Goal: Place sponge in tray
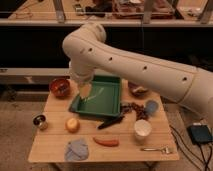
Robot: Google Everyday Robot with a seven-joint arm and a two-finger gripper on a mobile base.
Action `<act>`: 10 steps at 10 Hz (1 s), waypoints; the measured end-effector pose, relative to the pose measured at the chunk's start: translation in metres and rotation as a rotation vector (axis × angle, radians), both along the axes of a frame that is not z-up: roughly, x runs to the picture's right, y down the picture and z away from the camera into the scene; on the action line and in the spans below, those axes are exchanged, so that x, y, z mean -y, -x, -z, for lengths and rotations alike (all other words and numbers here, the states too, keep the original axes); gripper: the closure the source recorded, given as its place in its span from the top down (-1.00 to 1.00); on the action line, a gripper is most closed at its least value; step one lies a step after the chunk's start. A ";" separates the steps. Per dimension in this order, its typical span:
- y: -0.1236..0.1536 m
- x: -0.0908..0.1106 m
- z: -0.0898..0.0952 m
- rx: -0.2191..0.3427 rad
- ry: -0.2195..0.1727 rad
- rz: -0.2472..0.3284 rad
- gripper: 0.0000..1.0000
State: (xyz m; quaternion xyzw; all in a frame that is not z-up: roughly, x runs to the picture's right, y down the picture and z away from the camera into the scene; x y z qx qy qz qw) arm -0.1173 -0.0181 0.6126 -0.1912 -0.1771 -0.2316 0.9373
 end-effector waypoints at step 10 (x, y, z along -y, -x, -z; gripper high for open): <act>-0.014 -0.007 -0.004 0.081 -0.041 0.007 0.30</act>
